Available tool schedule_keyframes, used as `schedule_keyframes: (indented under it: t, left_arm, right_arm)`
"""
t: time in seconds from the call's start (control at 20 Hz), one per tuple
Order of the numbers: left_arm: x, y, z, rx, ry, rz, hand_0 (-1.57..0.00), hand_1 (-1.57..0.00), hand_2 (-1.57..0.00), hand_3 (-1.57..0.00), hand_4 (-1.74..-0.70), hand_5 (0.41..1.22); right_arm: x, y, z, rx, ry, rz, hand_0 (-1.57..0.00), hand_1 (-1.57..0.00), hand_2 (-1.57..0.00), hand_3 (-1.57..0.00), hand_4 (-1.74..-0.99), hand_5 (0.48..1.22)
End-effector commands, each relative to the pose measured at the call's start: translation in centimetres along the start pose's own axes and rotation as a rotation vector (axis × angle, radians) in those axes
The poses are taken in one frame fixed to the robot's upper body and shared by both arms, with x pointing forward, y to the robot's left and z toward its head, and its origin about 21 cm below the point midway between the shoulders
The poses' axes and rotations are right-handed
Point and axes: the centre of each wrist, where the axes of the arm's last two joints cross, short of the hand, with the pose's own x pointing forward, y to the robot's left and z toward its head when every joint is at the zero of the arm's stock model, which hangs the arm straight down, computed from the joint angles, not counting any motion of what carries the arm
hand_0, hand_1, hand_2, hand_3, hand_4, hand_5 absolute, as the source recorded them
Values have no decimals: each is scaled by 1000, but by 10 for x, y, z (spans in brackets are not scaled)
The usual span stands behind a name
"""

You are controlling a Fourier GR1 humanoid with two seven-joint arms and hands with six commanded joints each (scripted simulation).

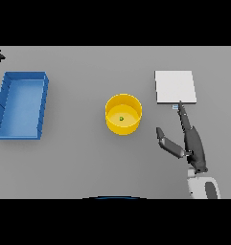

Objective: Pick up the red beaker and tilt it to pour out 1 green nut into yellow bowl. Pick up the yellow bowl and place it on the metallic measuring scale.

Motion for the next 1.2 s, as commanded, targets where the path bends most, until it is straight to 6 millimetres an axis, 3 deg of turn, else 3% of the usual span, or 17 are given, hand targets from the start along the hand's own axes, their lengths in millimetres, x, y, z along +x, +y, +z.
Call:
schedule_keyframes:
  t: [0.0,0.2,0.35,0.45,0.55,0.6,0.65,0.7,0.75,0.8,0.9,1.0,1.15]
  left_arm:
    - [-11,-6,8,-4,16,15,-1571,-1571,-1571,-1452,-1741,1221]
    - [-39,-26,24,-20,102,56,-1571,-1571,-1571,-1474,-1741,1221]
    - [-48,-37,33,-31,125,67,-1571,-1571,-1571,-1521,-1741,1199]
    - [-54,-43,36,-38,145,65,-1571,-1571,-1571,-1539,-1741,1117]
    - [-62,-48,38,-41,162,40,-1571,-1571,-1571,-1551,-1741,967]
    - [-63,-46,39,-58,156,16,-1571,-1571,-1571,-1555,-1667,908]
    - [-63,-46,42,-95,146,-1,-1571,-1571,-1571,-1503,-1530,865]
    - [-60,-44,43,-129,138,-14,-1564,-1449,-1432,-1362,-1374,830]
    - [-60,-41,45,-189,136,-14,-1457,-1180,-1187,-1129,-1229,803]
    - [-61,-38,46,-218,144,-22,-1166,-944,-959,-903,-1120,778]
    - [-59,-32,46,-294,139,-52,-746,-604,-613,-577,-968,740]
    - [-58,-27,47,-329,135,-65,-477,-386,-392,-369,-878,710]
    - [-60,-24,49,-351,128,-49,-244,-197,-200,-189,-815,684]
  right_arm:
    - [-1,1,0,1,5,-4,1,1,1,1,-1210,660]
    - [4,1,2,-3,-15,3,1,1,1,1,-1214,664]
    - [3,-4,1,-3,-4,-2,1,1,1,1,-1216,667]
    - [5,-2,-4,-7,-4,2,1,1,1,1,-1207,665]
    - [0,2,3,-1,-8,2,1,1,1,1,-1205,664]
    - [0,3,3,-1,-17,3,1,1,1,1,-1202,667]
    - [1,0,0,-7,-15,8,1,1,1,1,-1197,664]
    - [2,0,3,-6,-23,1,1,1,1,1,-1192,663]
    - [2,2,3,-4,-25,-8,1,1,1,1,-1188,663]
    - [1,2,3,-5,-15,-6,1,1,1,1,-1187,664]
    - [1,0,6,-17,-19,7,1,1,1,1,-1181,665]
    - [4,2,9,-11,-14,11,1,1,1,1,-1184,667]
    - [3,1,10,-5,-10,12,1,1,1,1,-1187,666]
